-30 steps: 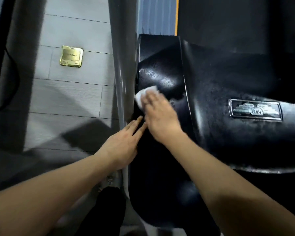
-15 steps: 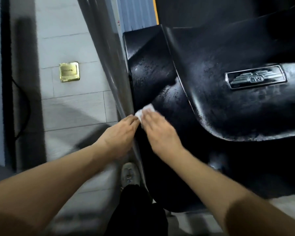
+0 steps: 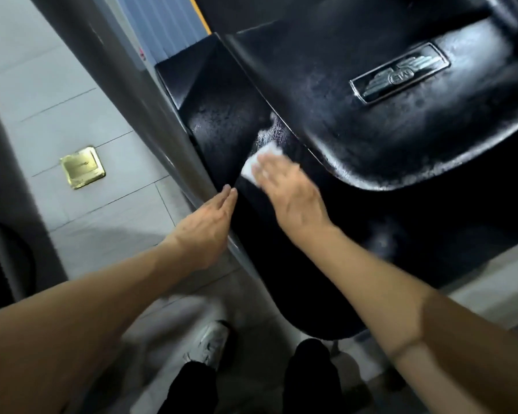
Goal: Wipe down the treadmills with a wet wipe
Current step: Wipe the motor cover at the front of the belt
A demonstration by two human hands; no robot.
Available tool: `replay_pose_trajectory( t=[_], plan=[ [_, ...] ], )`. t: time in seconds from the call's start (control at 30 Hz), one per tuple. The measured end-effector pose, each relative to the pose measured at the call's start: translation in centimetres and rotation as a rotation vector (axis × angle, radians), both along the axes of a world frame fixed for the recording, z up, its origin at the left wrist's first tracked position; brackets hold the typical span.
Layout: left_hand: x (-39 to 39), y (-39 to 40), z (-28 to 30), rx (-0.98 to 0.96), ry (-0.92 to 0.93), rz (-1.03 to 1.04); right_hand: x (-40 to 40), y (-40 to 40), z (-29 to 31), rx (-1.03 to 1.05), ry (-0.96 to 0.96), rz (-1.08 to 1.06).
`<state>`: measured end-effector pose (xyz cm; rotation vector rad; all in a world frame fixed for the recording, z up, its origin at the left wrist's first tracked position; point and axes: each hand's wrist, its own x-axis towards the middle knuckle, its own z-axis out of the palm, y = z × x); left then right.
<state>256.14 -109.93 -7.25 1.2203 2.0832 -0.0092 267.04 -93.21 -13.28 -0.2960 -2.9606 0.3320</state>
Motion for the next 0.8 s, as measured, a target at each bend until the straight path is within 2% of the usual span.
replay_pose_trajectory(
  t=[0.1, 0.17, 0.23, 0.33, 0.4, 0.5, 0.7, 0.8],
  plan=[
    [-0.2, -0.4, 0.1, 0.001, 0.012, -0.108, 7.1, -5.2, 0.1, -0.027, -0.054, 0.140],
    [0.2, -0.8, 0.0, 0.019, 0.004, -0.093, 9.5, -5.6, 0.4, -0.040, -0.043, 0.155],
    [0.7, -0.9, -0.3, 0.058, -0.009, -0.043, 8.6, -3.3, 0.6, -0.024, -0.011, 0.033],
    [0.9, -0.9, -0.8, -0.027, 0.045, -0.116, 4.0, 1.3, 1.4, -0.007, 0.054, -0.252],
    [0.8, -0.8, -0.9, -0.045, 0.042, -0.089, 2.3, 2.5, 1.7, -0.042, 0.047, -0.336],
    [1.0, -0.8, -0.8, -0.073, 0.066, -0.120, 4.4, -0.1, 0.8, -0.048, 0.069, -0.293],
    [1.8, -0.4, -0.9, -0.090, 0.078, -0.089, 17.8, -12.3, -1.0, -0.184, 0.040, -0.126],
    [2.9, 0.0, -0.5, -0.074, 0.152, -0.069, 21.2, -13.8, -0.5, -0.196, 0.014, -0.114]
  ],
)
